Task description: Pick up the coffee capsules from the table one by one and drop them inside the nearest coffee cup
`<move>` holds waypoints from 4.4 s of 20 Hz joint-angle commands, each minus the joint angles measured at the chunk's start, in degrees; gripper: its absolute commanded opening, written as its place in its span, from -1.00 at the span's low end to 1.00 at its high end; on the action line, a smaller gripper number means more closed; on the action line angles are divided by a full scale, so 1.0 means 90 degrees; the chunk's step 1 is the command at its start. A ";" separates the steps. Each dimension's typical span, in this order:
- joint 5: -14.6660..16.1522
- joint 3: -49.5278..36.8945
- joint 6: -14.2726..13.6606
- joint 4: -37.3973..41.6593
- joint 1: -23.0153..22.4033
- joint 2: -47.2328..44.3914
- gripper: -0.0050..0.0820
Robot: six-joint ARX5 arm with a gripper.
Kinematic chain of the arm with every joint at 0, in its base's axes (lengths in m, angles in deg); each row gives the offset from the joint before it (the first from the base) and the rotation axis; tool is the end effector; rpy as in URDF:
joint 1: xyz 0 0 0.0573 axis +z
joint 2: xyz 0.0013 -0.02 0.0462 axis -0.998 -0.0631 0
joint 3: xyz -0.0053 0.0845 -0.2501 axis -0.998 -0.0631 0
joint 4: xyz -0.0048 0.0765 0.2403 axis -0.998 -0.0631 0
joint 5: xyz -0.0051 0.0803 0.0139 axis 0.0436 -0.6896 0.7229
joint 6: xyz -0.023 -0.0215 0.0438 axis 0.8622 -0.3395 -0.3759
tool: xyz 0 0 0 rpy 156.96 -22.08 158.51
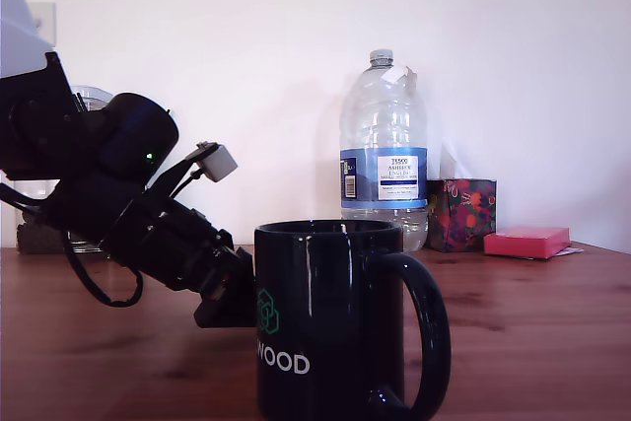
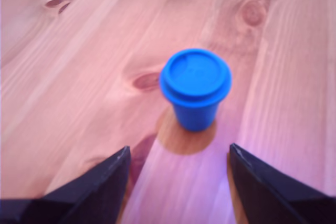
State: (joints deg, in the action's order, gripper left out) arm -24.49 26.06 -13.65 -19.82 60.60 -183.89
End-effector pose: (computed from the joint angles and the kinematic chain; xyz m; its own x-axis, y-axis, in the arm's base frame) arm 0.3106 -0.1672 0.0928 0.3356 -0.7597 -0.5570 0.9282 0.3676 0.0579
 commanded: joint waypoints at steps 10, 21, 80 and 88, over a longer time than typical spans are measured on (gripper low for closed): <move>0.0296 0.0512 0.0435 -0.0255 -0.0221 -0.0204 0.38; 0.0415 0.1083 0.0634 -0.0750 -0.0321 -0.0699 0.38; -0.0231 -0.1321 0.1673 -0.3507 -0.1537 0.5360 -0.56; -0.0267 -0.1277 0.1763 -0.3648 -0.1705 0.5433 -0.56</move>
State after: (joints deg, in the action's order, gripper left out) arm -26.93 15.35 1.93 -52.72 45.80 -135.13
